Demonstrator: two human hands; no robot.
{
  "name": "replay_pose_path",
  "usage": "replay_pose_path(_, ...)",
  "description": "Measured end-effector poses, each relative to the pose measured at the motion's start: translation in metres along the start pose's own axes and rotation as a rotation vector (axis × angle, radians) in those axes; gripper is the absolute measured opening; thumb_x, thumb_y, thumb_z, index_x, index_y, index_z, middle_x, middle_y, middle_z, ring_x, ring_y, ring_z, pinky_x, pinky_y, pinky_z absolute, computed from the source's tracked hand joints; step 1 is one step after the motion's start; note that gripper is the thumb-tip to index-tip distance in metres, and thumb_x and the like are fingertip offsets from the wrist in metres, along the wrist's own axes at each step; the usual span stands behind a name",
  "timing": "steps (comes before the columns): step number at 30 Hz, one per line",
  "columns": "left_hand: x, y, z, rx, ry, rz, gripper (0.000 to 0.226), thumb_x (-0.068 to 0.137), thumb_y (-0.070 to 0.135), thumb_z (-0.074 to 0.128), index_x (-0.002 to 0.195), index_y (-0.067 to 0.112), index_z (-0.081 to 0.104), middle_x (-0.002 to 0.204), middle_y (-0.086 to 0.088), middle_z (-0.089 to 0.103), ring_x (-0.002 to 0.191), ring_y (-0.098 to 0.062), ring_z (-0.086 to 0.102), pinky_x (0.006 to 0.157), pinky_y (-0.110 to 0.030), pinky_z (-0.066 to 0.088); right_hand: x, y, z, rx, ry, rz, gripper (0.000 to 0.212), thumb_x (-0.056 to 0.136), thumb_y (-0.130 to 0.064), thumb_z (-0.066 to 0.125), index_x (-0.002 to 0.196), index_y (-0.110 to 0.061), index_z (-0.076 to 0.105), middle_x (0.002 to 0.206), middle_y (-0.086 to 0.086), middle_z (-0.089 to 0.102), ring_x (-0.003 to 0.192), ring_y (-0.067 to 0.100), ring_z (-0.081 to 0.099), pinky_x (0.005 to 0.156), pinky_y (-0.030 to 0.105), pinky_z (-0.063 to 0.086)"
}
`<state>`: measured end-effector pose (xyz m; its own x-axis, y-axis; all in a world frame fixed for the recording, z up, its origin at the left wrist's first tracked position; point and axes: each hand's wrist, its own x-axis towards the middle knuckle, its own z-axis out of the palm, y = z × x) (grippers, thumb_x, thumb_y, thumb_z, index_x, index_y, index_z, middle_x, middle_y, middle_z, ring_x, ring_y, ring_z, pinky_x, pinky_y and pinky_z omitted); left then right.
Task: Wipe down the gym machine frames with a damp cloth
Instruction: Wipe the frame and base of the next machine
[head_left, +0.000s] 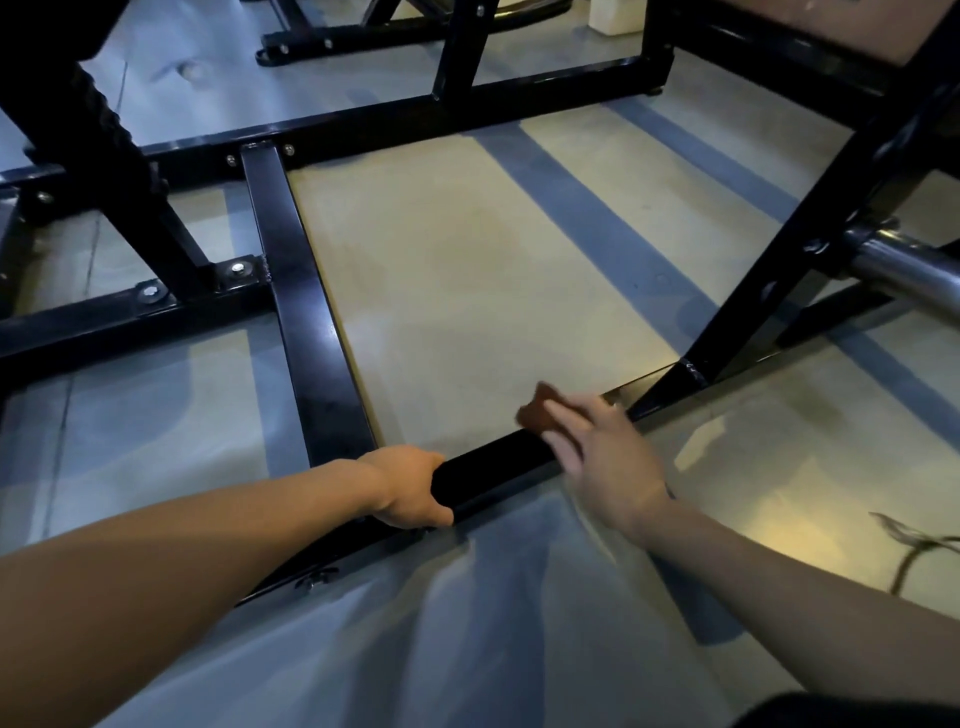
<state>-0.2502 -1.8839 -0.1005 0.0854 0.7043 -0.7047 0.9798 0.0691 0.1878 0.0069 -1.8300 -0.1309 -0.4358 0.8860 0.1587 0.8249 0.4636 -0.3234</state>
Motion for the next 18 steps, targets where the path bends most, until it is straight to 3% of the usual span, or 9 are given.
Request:
replay_pose_path(2, 0.0, 0.001, -0.001, 0.003, 0.002, 0.0, 0.048, 0.088, 0.053, 0.068, 0.124, 0.025, 0.057, 0.103, 0.005, 0.063, 0.099, -0.022, 0.063, 0.086, -0.036, 0.057, -0.022, 0.003, 0.0, -0.017, -0.013, -0.151, 0.043, 0.102, -0.043, 0.053, 0.138, -0.024, 0.065, 0.134, -0.002, 0.057, 0.106, 0.026, 0.063, 0.082, 0.042, 0.06)
replay_pose_path(4, 0.0, 0.001, -0.001, 0.016, 0.01, 0.004, 0.048, 0.089, 0.053, 0.068, 0.124, 0.023, 0.056, 0.101, 0.005, 0.061, 0.097, -0.022, 0.062, 0.083, -0.035, 0.056, -0.029, 0.026, -0.007, -0.074, 0.047, -0.187, 0.041, 0.099, -0.039, 0.058, 0.133, -0.019, 0.068, 0.127, 0.005, 0.061, 0.097, 0.03, 0.067, 0.071, 0.04, 0.061)
replay_pose_path(6, 0.0, 0.0, 0.001, 0.024, 0.016, 0.007, 0.05, 0.089, 0.054, 0.067, 0.126, 0.023, 0.055, 0.102, 0.004, 0.061, 0.097, -0.023, 0.062, 0.083, -0.036, 0.056, -0.018, 0.053, -0.02, -0.122, 0.088, -0.003, 0.043, 0.1, -0.04, 0.056, 0.134, -0.017, 0.067, 0.127, 0.008, 0.059, 0.097, 0.034, 0.067, 0.071, 0.043, 0.059)
replay_pose_path(9, 0.002, -0.002, 0.001, 0.028, 0.014, 0.015, 0.053, 0.089, 0.057, 0.067, 0.129, 0.025, 0.054, 0.113, 0.003, 0.065, 0.102, -0.022, 0.063, 0.086, -0.037, 0.057, 0.012, 0.05, -0.027, -0.106, 0.091, 0.283, 0.047, 0.106, -0.043, 0.048, 0.143, -0.017, 0.06, 0.136, 0.007, 0.052, 0.111, 0.034, 0.062, 0.091, 0.044, 0.054)
replay_pose_path(12, 0.002, -0.002, 0.0, 0.022, 0.014, 0.018, 0.052, 0.087, 0.057, 0.068, 0.128, 0.026, 0.055, 0.111, 0.004, 0.066, 0.1, -0.02, 0.064, 0.087, -0.037, 0.058, 0.007, 0.012, -0.015, -0.032, -0.005, 0.096, 0.045, 0.105, -0.042, 0.052, 0.144, -0.019, 0.06, 0.14, 0.006, 0.052, 0.119, 0.032, 0.058, 0.101, 0.044, 0.052)
replay_pose_path(16, 0.001, -0.002, 0.0, 0.024, 0.017, 0.021, 0.053, 0.089, 0.056, 0.068, 0.13, 0.025, 0.054, 0.11, 0.003, 0.067, 0.1, -0.021, 0.064, 0.085, -0.036, 0.057, -0.031, 0.03, -0.016, -0.105, 0.007, -0.186, 0.04, 0.1, -0.037, 0.061, 0.135, -0.018, 0.065, 0.127, 0.006, 0.058, 0.099, 0.031, 0.066, 0.072, 0.041, 0.059)
replay_pose_path(18, 0.001, -0.001, -0.001, 0.052, 0.028, 0.025, 0.057, 0.09, 0.058, 0.067, 0.133, 0.023, 0.053, 0.115, 0.001, 0.066, 0.102, -0.022, 0.064, 0.084, -0.035, 0.056, -0.019, 0.059, -0.026, -0.166, 0.053, -0.077, 0.041, 0.1, -0.038, 0.059, 0.135, -0.018, 0.065, 0.126, 0.009, 0.059, 0.096, 0.036, 0.067, 0.07, 0.044, 0.06)
